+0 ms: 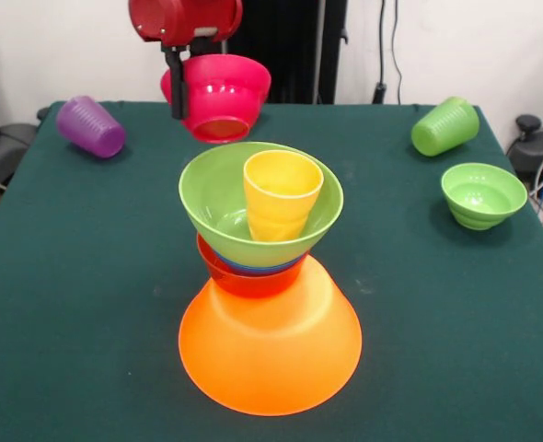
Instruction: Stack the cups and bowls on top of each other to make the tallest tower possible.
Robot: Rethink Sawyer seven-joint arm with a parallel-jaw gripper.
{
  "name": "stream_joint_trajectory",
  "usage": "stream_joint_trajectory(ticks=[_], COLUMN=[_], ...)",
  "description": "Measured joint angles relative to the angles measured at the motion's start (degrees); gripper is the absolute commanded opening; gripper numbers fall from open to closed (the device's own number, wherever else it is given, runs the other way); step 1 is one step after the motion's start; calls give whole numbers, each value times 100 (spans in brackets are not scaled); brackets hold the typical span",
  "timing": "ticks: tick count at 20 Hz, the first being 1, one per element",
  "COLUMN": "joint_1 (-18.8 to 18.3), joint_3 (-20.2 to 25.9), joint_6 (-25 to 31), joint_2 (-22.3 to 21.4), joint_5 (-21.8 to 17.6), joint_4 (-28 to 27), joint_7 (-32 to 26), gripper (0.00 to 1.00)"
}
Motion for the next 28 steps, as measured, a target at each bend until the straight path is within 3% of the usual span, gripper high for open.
stream_joint_trajectory(ticks=[11,21,28], joint_1=[56,-387,-96], joint_3=[0,71,-32], joint_6=[895,1402,2108], joint_2=[8,-421,-342], joint_5=[493,784,722], joint_4=[-863,-957,-1215], joint_7=[0,0,0], gripper=[0,0,0])
